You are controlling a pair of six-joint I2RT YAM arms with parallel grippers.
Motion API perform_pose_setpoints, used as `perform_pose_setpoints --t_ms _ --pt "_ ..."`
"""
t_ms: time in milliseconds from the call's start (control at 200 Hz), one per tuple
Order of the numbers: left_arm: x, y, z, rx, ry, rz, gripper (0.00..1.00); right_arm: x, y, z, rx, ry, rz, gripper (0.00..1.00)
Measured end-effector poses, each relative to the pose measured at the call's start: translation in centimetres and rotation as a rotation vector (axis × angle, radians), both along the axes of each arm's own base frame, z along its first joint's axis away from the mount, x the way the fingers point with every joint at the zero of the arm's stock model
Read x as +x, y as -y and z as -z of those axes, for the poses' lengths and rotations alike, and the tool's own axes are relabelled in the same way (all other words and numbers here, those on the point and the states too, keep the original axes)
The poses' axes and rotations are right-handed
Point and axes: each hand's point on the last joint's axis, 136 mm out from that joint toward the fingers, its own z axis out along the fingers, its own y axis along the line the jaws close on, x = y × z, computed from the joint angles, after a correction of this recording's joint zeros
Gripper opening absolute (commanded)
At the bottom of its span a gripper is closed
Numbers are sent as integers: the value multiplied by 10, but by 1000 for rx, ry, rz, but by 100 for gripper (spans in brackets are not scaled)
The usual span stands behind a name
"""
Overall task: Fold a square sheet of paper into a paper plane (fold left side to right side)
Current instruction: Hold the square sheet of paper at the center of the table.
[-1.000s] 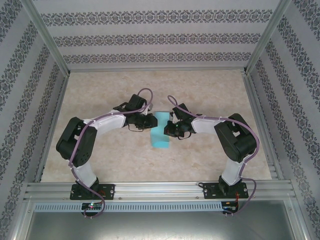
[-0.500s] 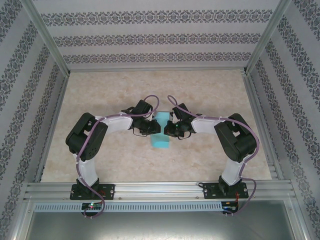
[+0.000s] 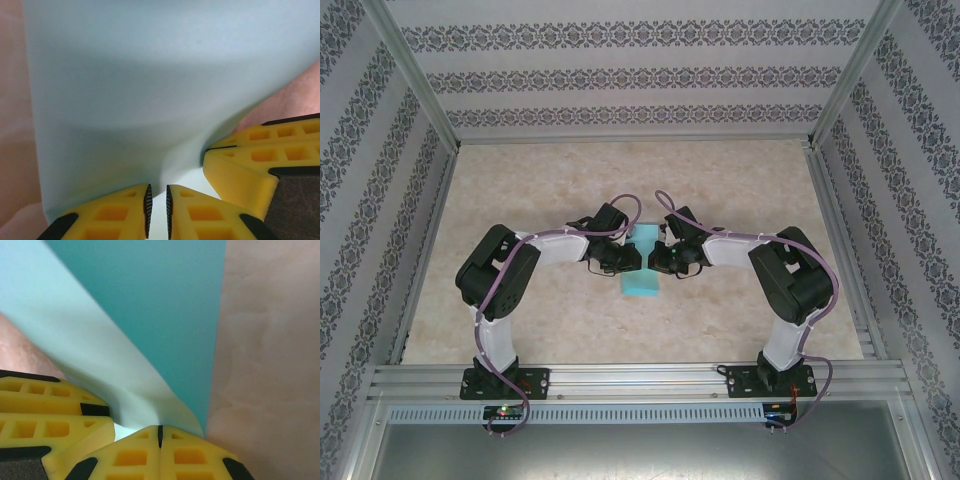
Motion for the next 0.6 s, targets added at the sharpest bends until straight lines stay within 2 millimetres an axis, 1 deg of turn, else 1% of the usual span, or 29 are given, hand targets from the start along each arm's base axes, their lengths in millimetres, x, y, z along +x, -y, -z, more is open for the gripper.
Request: perform_pose_setpoints --t_ms 80,155,315,415,490,600 --pt "0 0 0 0 0 1 20 -1 1 -3 6 -1 -6 5" --pt "0 0 0 2 1 0 20 3 1 -12 31 12 -2 4" --pt "0 0 0 3 2 0 20 24 4 -32 88 60 24 4" --pt "0 0 0 4 1 0 20 39 -4 -42 116 89 22 3" --pt "0 0 1 6 2 -1 20 48 -11 -42 132 97 19 3" --pt "-1 1 0 9 5 2 20 56 -16 -32 133 77 23 3"
